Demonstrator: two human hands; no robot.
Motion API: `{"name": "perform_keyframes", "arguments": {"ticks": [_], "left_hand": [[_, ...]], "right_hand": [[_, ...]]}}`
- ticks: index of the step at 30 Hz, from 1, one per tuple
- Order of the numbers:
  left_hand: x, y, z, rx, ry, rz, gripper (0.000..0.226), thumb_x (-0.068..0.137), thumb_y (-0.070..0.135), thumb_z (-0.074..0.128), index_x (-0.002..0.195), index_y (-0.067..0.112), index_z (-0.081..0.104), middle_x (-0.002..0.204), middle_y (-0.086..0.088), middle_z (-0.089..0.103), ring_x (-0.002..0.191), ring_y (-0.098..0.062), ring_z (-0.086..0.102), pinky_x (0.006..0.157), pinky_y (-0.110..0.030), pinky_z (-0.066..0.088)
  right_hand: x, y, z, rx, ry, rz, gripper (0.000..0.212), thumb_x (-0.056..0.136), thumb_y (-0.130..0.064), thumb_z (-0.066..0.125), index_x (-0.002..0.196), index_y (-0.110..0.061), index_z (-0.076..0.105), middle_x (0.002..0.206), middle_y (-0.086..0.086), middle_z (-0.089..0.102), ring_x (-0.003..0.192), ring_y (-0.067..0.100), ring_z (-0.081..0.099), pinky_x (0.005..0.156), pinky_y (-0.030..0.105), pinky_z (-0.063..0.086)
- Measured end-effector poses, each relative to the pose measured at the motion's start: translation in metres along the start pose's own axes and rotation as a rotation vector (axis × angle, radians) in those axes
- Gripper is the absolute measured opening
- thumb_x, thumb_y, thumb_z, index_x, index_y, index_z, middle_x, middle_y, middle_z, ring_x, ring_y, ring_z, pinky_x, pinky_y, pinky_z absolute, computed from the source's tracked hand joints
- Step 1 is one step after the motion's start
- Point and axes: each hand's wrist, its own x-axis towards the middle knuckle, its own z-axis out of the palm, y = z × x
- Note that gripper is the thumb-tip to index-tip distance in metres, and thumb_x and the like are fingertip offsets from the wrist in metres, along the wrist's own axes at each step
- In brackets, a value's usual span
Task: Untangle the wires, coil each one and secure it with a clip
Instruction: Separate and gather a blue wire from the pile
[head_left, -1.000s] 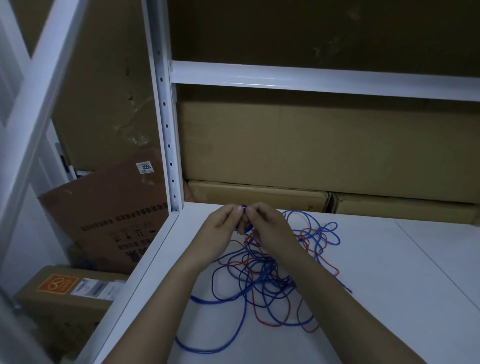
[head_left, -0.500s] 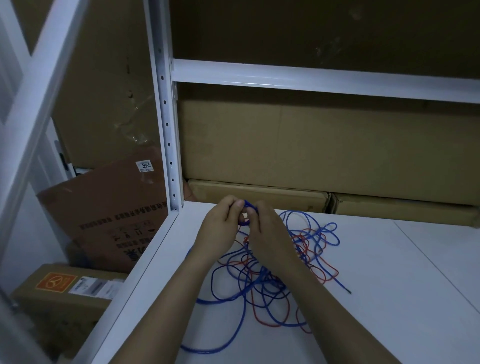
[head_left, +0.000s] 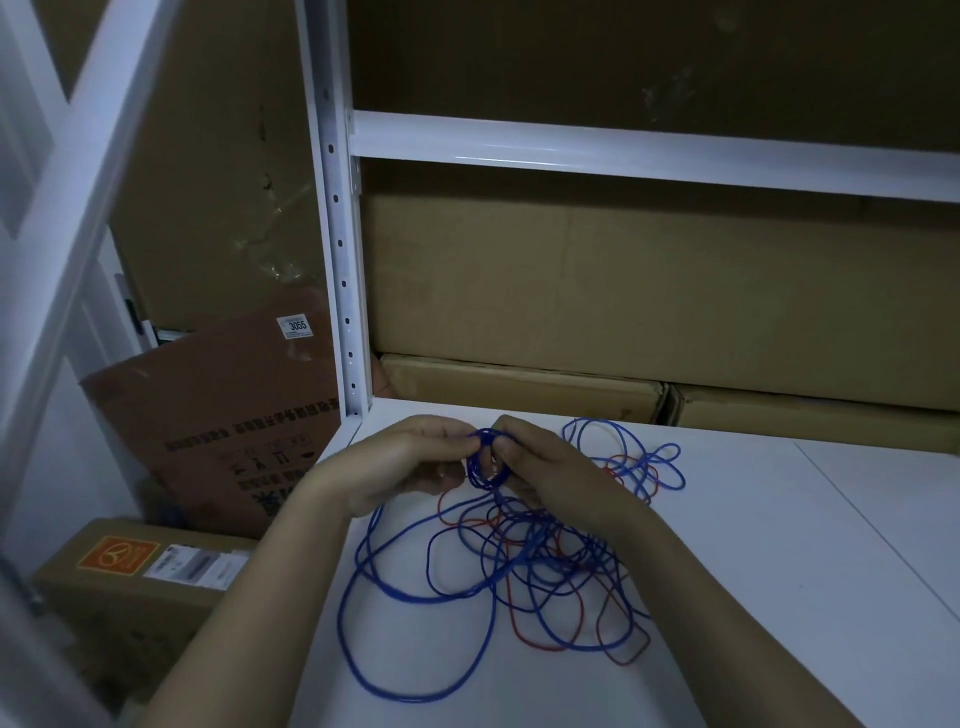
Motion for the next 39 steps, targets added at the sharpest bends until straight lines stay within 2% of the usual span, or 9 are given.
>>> {"name": "perform_keyframes", "arguments": {"ticks": [3,5,8,15,22,27,31,35,39], "left_hand": [[0.000,0.000,-0.001,-0.121,-0.070,-0.116,0.058,0.088,0.059,0.039,0.086,0.009,0.069,0.067,-0.005,0.044,0.051,-0.011,0.027,0.045,-0.017,0.028],[0.003,-0.003,0.002,-0.163,-0.026,-0.134,0.051,0.083,0.057,0.046,0.078,0.010,0.067,0.071,-0.008,0.031,0.044,-0.007,0.021,0.041,-0.016,0.018],[0.008,-0.007,0.009,-0.212,0.009,-0.107,0.031,0.080,0.041,0.059,0.084,0.010,0.055,0.074,-0.006,0.035,0.042,-0.005,0.020,0.040,-0.017,0.013],[0.011,-0.006,0.019,-0.175,0.047,-0.156,0.046,0.085,0.059,0.045,0.083,0.014,0.058,0.066,0.002,0.048,0.047,-0.007,0.023,0.045,-0.018,0.017],[0.019,-0.006,0.023,-0.333,0.189,-0.159,0.030,0.102,0.033,0.040,0.077,0.018,0.045,0.057,0.008,0.032,0.042,-0.003,0.019,0.038,-0.015,0.012],[0.017,-0.002,0.016,-0.690,0.255,-0.082,0.030,0.101,0.030,0.040,0.075,0.016,0.046,0.057,0.006,0.046,0.036,-0.002,0.022,0.034,-0.012,0.015],[0.022,0.001,0.025,-0.821,0.306,0.087,0.025,0.102,0.025,0.039,0.084,0.012,0.051,0.073,0.001,0.068,0.040,-0.003,0.044,0.037,-0.011,0.033],[0.025,0.000,0.029,-0.602,0.418,0.186,0.024,0.105,0.026,0.032,0.095,0.015,0.051,0.105,0.006,0.073,0.081,-0.011,0.072,0.049,-0.018,0.043],[0.027,-0.011,0.026,-0.103,0.551,0.250,0.022,0.105,0.027,0.032,0.105,0.015,0.050,0.122,0.011,0.065,0.052,-0.011,0.061,0.042,-0.018,0.037]], "right_hand": [[-0.001,0.001,-0.003,-0.173,-0.024,-0.005,0.029,0.105,-0.029,0.033,0.083,-0.026,0.051,0.068,-0.005,0.046,0.056,0.005,0.037,0.057,0.022,0.032],[0.000,0.000,-0.005,-0.255,-0.031,-0.006,0.028,0.105,-0.031,0.033,0.086,-0.021,0.051,0.070,-0.001,0.046,0.060,0.007,0.038,0.060,0.024,0.032],[0.002,0.000,-0.009,-0.334,-0.005,-0.002,0.027,0.104,-0.034,0.031,0.087,-0.022,0.049,0.077,0.011,0.049,0.067,0.012,0.040,0.065,0.029,0.033],[0.004,0.005,-0.012,-0.585,0.016,0.038,0.026,0.104,-0.034,0.028,0.092,-0.017,0.044,0.068,0.012,0.050,0.057,0.019,0.039,0.057,0.035,0.032],[0.006,0.009,-0.021,-0.243,0.070,0.066,0.021,0.101,-0.033,0.042,0.094,-0.020,0.056,0.060,-0.004,0.044,0.057,0.014,0.038,0.057,0.027,0.033],[0.001,0.016,-0.031,-0.346,0.284,0.045,0.020,0.102,-0.025,0.044,0.099,-0.023,0.064,0.056,-0.010,0.046,0.048,0.001,0.044,0.052,0.013,0.032],[0.007,0.022,-0.007,-0.785,0.214,0.028,0.035,0.104,-0.030,0.033,0.135,-0.019,0.048,0.085,-0.005,0.060,0.073,0.007,0.055,0.058,0.023,0.030],[0.006,0.028,0.010,-1.063,0.158,-0.050,0.042,0.103,-0.030,0.034,0.144,-0.019,0.033,0.107,0.010,0.064,0.095,0.029,0.057,0.074,0.032,0.033],[0.000,0.019,0.009,-0.996,0.074,-0.091,0.026,0.101,-0.022,0.040,0.125,-0.018,0.048,0.102,0.006,0.062,0.091,0.027,0.057,0.066,0.032,0.038]]}}
